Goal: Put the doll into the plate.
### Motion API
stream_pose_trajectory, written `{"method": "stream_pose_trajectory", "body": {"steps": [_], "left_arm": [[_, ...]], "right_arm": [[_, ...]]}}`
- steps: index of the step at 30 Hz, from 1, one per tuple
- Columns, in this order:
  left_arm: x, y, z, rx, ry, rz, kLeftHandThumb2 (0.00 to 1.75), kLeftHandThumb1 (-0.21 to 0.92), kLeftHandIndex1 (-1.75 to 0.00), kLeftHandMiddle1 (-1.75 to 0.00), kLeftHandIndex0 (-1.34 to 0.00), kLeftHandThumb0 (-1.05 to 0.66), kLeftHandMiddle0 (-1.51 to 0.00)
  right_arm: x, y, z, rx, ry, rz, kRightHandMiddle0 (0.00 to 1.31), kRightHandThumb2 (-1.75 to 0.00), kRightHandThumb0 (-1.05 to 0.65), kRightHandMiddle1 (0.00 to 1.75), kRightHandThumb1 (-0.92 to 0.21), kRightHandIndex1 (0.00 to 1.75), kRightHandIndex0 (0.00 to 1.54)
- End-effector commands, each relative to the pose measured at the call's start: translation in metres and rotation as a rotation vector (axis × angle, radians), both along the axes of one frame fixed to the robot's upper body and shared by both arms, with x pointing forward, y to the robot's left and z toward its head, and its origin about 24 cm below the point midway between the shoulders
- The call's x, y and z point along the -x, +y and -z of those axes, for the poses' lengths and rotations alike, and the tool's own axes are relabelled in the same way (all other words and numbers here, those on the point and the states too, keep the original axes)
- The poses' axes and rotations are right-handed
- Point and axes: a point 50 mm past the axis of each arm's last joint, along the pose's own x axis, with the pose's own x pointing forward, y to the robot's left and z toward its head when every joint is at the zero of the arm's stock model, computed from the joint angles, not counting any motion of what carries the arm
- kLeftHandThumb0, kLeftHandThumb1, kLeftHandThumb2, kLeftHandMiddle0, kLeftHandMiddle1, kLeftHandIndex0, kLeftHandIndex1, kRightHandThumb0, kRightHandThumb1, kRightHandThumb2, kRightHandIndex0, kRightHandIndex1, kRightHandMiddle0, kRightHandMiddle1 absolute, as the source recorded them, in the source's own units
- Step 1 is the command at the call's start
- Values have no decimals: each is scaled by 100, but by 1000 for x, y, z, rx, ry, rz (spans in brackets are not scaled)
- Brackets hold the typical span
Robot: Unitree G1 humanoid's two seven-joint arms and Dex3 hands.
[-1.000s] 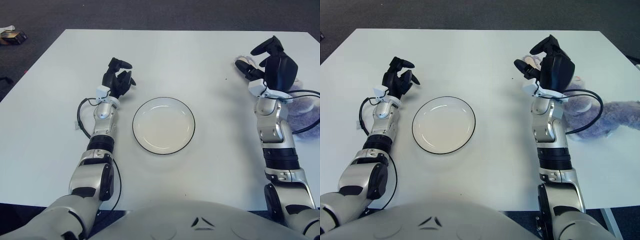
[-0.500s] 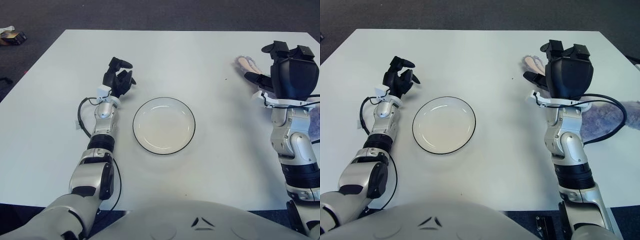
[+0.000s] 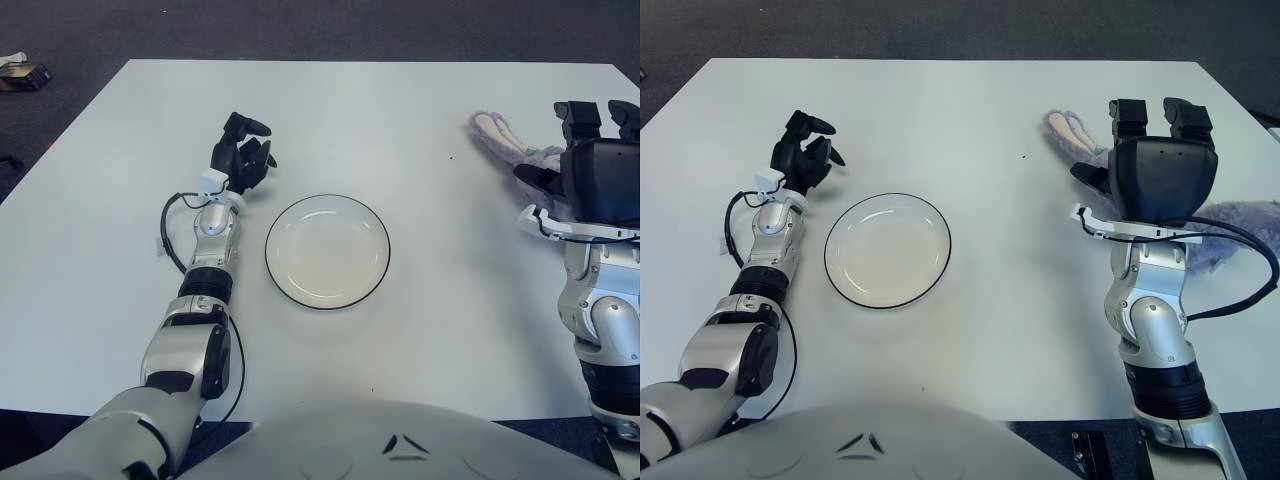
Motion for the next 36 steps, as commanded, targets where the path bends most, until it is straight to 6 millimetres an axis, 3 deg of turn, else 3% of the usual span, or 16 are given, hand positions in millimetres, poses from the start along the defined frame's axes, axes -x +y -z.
{"method": "stream_pose_trajectory", "body": {"steps": [1, 17, 21, 32, 36], "left_arm": [[-3, -1, -5, -9, -20, -2, 40, 92, -162, -175, -33, -35, -69], [-5, -6, -10, -55, -74, -18, 39, 92, -161, -175, -34, -35, -67], [-5, -5, -12, -59, -86, -15, 39, 92, -161, -174, -34, -35, -65], [-5, -5, -12, -62, -91, -17, 39, 92, -161, -175, -34, -35, -63], [-5, -5, -13, -64, -97, -20, 39, 92, -161, -175, -34, -35, -64]], "right_arm": [[3, -1, -3, 25, -5, 11, 35, -36, -75, 29, -92, 0, 42], [11, -7, -4, 7, 39, 147, 37, -39, -79, 20, -92, 0, 43], [18, -30, 13, -170, 142, 252, 34, -40, -83, 17, -92, 0, 30], [20, -31, 15, -271, 222, 242, 31, -41, -87, 12, -92, 0, 20], [21, -34, 26, -390, 273, 253, 25, -47, -93, 8, -92, 0, 14]]}}
